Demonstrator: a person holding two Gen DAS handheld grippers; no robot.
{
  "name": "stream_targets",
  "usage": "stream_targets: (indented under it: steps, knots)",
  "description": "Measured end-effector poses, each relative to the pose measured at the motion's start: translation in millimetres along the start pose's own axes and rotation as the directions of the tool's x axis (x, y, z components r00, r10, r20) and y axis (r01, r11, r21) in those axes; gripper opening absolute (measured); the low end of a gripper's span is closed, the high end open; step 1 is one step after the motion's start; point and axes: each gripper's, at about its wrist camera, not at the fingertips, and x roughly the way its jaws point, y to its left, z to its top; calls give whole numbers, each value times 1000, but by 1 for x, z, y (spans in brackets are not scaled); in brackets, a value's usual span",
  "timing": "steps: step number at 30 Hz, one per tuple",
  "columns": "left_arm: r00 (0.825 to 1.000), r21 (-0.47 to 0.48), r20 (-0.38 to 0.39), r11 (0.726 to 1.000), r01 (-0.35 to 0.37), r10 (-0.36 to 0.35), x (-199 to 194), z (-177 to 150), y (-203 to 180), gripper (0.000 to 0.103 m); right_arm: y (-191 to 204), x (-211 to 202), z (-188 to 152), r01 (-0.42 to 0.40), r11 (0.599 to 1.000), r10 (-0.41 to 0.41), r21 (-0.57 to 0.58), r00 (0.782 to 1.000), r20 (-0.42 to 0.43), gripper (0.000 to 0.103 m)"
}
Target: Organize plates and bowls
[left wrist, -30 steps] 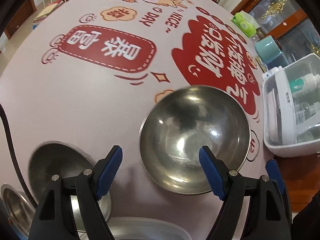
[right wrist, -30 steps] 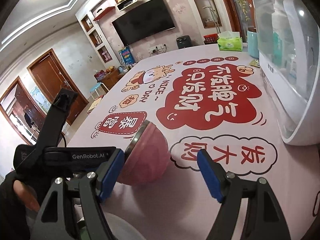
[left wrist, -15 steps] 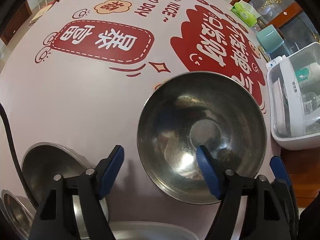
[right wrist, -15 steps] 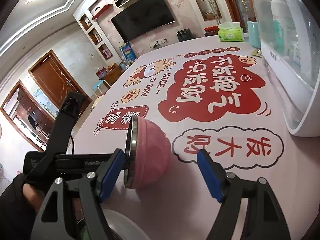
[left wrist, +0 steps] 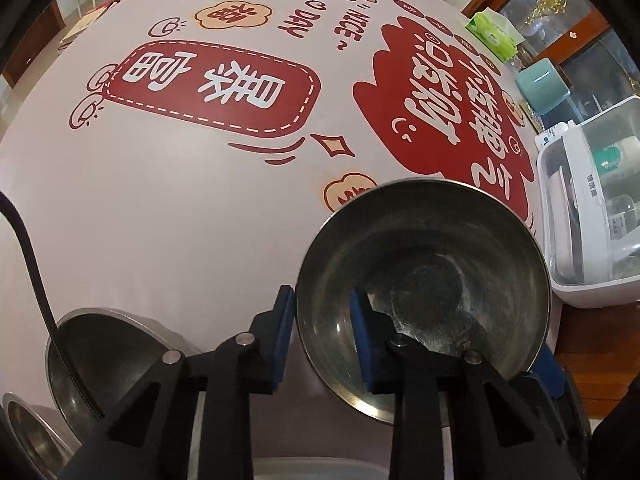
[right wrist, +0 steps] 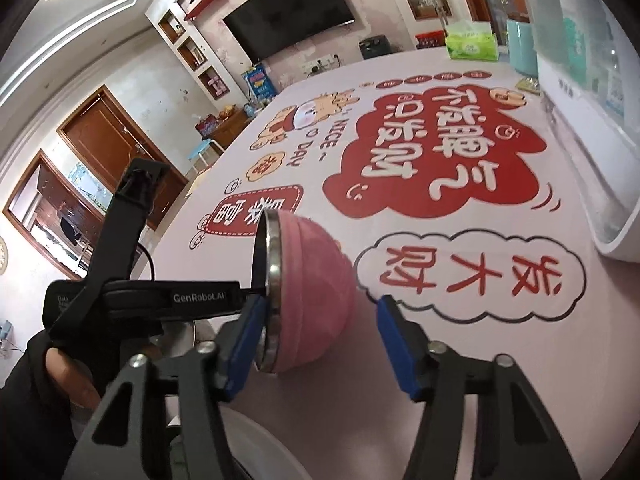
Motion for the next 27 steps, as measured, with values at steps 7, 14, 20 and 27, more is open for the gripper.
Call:
stream_targets:
  steps: [7,14,20,27]
  knots:
    - [1000,2,-2,1000,10,-10,2,-1,-4,25,-6,8,-6,30,999,-29,23,998,-50,24]
    - [1000,29,2,999,18,-18,-1,-4,-9,13,-15,5,-7,60,997,-57,57,997,-61,19]
    - [999,30,-10,999,44,-44,-7,-10,-11,12,-18,-4,-8,67,995,-63,75,996,-61,18]
    - [998,85,-6,994,68,-68,-23,-25,-23,12,-17,-28,-16,83,992,-80,96,996,-28,17]
